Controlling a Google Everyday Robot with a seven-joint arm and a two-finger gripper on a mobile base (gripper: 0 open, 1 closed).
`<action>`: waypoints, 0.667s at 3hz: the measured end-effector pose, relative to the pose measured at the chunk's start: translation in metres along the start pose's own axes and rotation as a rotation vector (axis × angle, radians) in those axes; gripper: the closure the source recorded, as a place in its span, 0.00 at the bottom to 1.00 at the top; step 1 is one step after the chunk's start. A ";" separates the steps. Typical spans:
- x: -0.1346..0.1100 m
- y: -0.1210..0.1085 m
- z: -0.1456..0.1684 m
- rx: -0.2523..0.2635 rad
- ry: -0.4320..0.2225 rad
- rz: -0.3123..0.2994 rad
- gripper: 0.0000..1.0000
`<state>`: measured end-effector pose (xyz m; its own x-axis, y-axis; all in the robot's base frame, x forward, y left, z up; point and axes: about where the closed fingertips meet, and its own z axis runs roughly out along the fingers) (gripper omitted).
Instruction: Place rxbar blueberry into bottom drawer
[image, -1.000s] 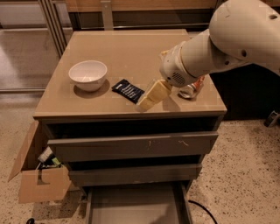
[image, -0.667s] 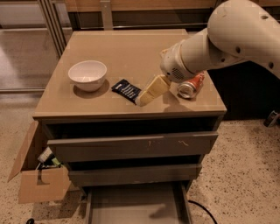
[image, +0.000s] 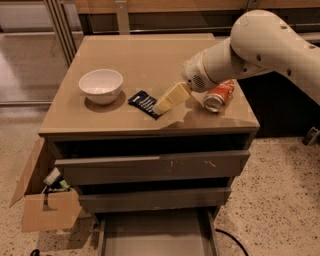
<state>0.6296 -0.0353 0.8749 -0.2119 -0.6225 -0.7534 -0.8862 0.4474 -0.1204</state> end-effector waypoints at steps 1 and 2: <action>-0.007 0.006 0.013 -0.014 -0.007 0.028 0.00; -0.024 0.025 0.021 -0.036 -0.005 -0.001 0.00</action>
Offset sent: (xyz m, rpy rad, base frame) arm -0.0224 0.0711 0.0145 -0.0056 0.0029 0.0768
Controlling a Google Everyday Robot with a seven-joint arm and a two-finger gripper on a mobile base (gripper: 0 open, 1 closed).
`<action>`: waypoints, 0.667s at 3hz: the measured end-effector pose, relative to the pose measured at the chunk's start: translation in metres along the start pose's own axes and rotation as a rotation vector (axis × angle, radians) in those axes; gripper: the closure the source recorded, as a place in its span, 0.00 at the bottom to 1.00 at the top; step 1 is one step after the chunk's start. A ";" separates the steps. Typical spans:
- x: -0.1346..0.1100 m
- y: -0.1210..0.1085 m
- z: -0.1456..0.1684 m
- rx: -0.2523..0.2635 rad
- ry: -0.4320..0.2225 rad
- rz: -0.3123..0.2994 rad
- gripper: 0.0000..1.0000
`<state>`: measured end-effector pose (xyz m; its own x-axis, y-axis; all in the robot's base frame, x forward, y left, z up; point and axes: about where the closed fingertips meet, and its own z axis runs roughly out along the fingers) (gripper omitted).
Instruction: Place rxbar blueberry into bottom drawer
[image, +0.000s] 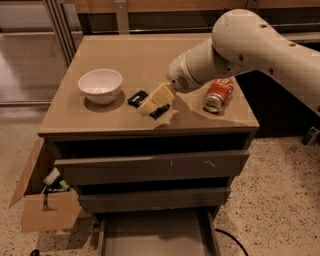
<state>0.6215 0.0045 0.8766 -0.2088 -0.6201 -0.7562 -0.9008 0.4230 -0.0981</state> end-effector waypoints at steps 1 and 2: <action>-0.003 0.003 0.001 -0.002 0.000 -0.005 0.00; 0.014 0.008 0.034 -0.010 0.055 0.045 0.00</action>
Offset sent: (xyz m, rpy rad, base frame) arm 0.0047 -0.0042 -0.0233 -0.0346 0.0432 -0.0633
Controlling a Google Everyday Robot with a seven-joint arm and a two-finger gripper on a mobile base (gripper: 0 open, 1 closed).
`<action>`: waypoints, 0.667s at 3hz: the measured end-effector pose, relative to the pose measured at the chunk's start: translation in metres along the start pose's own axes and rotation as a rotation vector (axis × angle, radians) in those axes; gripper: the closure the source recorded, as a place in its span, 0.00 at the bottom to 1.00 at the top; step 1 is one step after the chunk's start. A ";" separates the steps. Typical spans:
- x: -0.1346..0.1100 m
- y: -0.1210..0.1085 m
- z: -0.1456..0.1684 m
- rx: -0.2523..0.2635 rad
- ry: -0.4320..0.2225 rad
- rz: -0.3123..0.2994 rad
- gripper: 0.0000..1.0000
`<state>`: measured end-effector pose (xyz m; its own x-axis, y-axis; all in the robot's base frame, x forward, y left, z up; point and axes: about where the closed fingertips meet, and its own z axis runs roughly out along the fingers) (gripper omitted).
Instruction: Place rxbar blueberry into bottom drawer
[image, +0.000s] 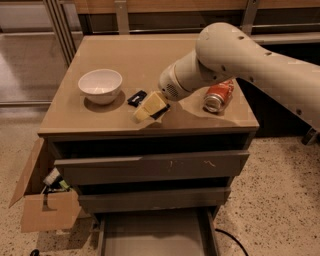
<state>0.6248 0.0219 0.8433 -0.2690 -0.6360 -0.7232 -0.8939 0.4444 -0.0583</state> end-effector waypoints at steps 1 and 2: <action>-0.006 -0.002 0.007 0.005 0.003 -0.001 0.00; -0.009 -0.008 0.014 0.020 0.006 0.003 0.00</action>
Offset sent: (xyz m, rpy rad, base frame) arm 0.0273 0.0105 -0.0051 -0.0157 -0.0165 -0.0403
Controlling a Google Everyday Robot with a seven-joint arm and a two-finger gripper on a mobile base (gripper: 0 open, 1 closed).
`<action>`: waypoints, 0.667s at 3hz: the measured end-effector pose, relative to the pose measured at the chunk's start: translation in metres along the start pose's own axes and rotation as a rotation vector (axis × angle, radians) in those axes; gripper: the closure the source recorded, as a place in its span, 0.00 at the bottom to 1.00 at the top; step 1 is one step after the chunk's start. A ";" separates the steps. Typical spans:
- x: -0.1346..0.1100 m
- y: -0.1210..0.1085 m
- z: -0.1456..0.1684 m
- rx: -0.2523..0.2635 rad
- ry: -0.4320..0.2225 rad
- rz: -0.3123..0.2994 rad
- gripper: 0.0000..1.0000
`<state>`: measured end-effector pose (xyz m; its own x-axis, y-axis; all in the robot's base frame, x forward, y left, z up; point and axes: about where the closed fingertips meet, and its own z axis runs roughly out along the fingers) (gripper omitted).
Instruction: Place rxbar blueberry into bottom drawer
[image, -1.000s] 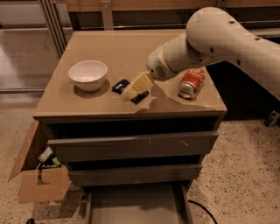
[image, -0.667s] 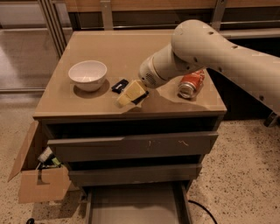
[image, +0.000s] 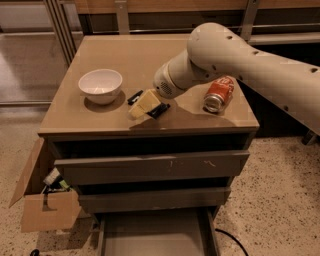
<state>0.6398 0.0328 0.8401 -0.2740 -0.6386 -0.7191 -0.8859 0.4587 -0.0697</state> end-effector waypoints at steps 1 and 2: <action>0.012 -0.009 0.007 0.016 0.009 0.031 0.00; 0.018 -0.014 0.010 0.028 0.014 0.044 0.00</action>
Offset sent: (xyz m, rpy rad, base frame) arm 0.0168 -0.0219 -0.0251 -0.0061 0.0170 -0.0794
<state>0.6509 0.0206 0.8212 -0.3179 -0.6262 -0.7120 -0.8623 0.5032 -0.0575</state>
